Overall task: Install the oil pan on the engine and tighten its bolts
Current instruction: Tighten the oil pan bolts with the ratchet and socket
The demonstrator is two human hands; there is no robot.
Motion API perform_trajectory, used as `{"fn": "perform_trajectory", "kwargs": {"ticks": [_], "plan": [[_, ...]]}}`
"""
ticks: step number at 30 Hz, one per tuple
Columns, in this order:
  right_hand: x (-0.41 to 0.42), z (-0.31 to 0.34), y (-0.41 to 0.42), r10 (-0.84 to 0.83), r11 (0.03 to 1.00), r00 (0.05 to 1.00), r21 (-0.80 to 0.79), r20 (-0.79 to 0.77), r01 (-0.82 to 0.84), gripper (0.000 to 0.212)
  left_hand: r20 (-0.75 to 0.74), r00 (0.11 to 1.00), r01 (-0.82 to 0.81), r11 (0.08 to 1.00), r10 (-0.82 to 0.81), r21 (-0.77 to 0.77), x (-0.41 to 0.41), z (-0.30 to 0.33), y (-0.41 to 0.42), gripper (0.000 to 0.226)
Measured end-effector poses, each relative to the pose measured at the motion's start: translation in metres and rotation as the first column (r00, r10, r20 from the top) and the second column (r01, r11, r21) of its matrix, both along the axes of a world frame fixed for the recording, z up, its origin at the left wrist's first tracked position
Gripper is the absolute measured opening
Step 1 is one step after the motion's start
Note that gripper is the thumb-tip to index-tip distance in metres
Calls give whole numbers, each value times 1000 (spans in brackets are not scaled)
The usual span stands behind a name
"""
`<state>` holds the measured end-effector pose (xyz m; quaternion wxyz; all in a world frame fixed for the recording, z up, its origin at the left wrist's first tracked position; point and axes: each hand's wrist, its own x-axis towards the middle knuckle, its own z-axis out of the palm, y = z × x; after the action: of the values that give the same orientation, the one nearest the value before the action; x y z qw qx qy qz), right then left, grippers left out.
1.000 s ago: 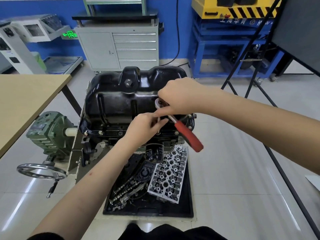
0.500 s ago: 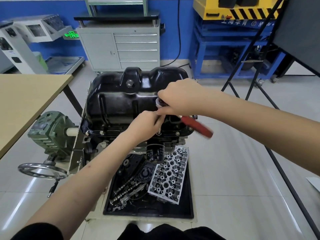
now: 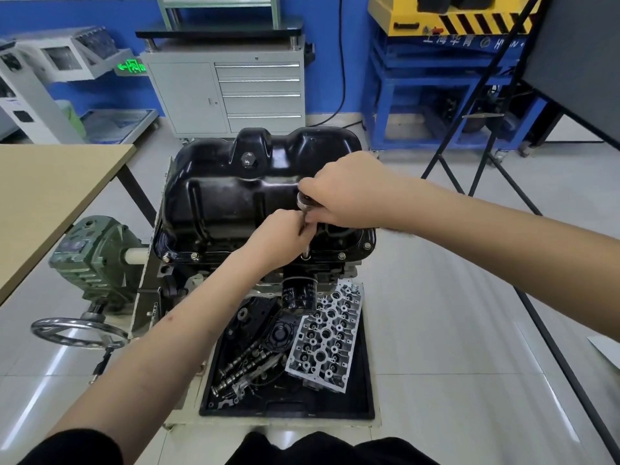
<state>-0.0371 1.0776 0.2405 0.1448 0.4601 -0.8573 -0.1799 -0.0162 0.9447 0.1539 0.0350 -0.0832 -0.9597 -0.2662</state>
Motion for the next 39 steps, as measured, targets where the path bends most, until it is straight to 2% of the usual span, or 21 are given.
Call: {"fn": "perform_trajectory", "kwargs": {"ticks": [5, 8, 11, 14, 19, 25, 28, 30, 32, 36, 39], "plan": [[-7, 2, 4, 109, 989, 992, 91, 63, -115, 33, 55, 998, 42, 998, -39, -52, -3, 2, -3, 49], [-6, 3, 4, 7, 1000, 998, -1, 64, -7, 33, 47, 999, 13, 998, -11, -53, -2, 2, -2, 45], [-3, 2, 4, -117, 993, 992, -26, 51, 118, 36, -22, 999, -50, 997, 48, -57, 0, 0, 5, 37], [-7, -2, 6, -40, 999, 999, 22, -13, 40, 37, -19, 1000, -13, 999, 13, -48, -1, 2, 6, 40], [-10, 0, 12, 95, 995, 994, 32, 49, -97, 33, 43, 998, 49, 996, -46, -78, 0, 4, 0, 43], [-5, 5, 9, -171, 983, 977, -40, 127, 177, 45, -70, 997, -32, 999, 30, -32, 1, -4, 7, 39], [-8, 2, 10, -55, 998, 996, 7, 71, 55, 35, -68, 998, -8, 999, 5, -47, -1, -3, 8, 39], [-11, 2, 11, 37, 996, 998, 75, 53, -41, 34, -17, 999, 41, 997, -42, -60, -2, 0, 5, 40], [-12, 3, 12, 68, 995, 996, 72, 55, -72, 35, 21, 998, 65, 996, -64, -55, -2, 1, 2, 39], [-7, 3, 9, -72, 997, 993, -12, 93, 73, 40, 10, 999, 52, 998, -52, -45, -1, 1, 0, 29], [-1, 2, 7, -112, 992, 985, -46, 129, 119, 38, -40, 999, 28, 996, -31, -82, -2, 0, 2, 37]]}}
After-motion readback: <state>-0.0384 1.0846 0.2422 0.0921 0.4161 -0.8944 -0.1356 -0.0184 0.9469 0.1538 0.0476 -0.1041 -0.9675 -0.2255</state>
